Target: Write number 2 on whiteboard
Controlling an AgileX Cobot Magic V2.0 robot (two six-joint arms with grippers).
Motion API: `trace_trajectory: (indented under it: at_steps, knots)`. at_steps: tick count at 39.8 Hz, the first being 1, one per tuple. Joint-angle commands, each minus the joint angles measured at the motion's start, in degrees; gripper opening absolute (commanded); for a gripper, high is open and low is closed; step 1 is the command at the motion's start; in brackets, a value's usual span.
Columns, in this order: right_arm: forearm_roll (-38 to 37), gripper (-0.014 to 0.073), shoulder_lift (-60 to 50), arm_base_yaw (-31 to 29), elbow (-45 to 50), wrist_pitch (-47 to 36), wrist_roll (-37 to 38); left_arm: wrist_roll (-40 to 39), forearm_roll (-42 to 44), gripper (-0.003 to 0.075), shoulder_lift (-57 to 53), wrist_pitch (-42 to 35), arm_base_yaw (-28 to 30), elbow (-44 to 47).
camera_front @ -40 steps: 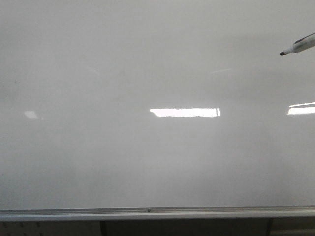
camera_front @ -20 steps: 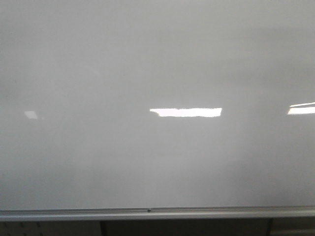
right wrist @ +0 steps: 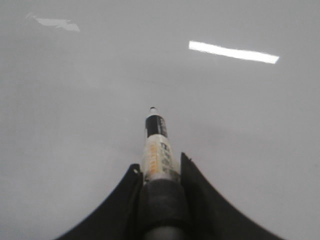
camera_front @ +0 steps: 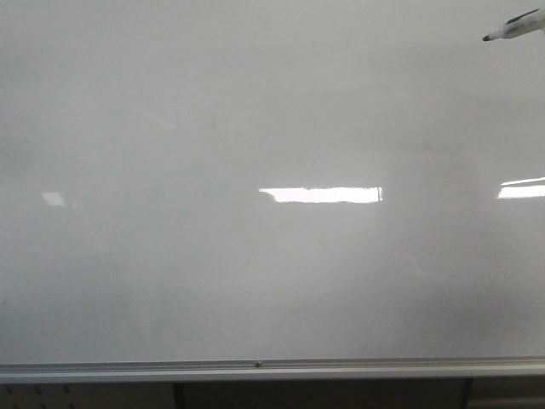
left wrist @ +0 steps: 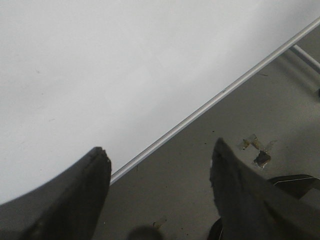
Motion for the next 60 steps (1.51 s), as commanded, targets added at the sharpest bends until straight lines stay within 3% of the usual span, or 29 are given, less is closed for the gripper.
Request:
trace_trajectory:
  at_steps: [1, 8, 21, 31, 37, 48, 54, 60]
  knots:
    - [-1.7, 0.0037, 3.0, 0.3, -1.8, -10.6, -0.7, -0.6, -1.5, 0.043, -0.6, -3.6, 0.2, -1.4]
    - [-3.5, 0.0037, 10.2, 0.3, -5.0, -16.4, -0.7, -0.6, -1.5, 0.043, -0.6, -3.6, 0.2, -1.4]
    - [-8.1, 0.0037, 20.8, 0.3, -12.2, -17.2, -0.7, -0.6, -1.5, 0.043, -0.6, -3.6, 0.2, -1.4]
    - [-8.1, 0.0037, 21.7, -4.1, -14.1, -6.8, -0.7, -0.6, -1.5, 0.043, -0.6, -3.8, 0.2, -1.4]
    - [-8.0, 0.0037, 21.9, -2.8, -13.8, 2.1, -0.7, -0.6, -1.5, 0.043, -0.6, -4.0, 0.2, -1.4]
    - [-7.5, 0.0037, 22.0, 4.0, -13.0, 0.6, -0.7, -0.6, -1.5, 0.043, -0.6, -4.6, 0.2, -1.4]
    - [-7.6, 0.0036, 21.9, 3.3, -13.0, 2.4, -0.7, -0.6, -1.5, 0.043, -0.6, -4.6, 0.2, -1.4]
    - [-8.4, 0.0036, 21.9, -1.3, -13.0, 6.2, -0.7, -0.6, -1.5, 0.043, -0.6, -4.6, 0.2, -1.4]
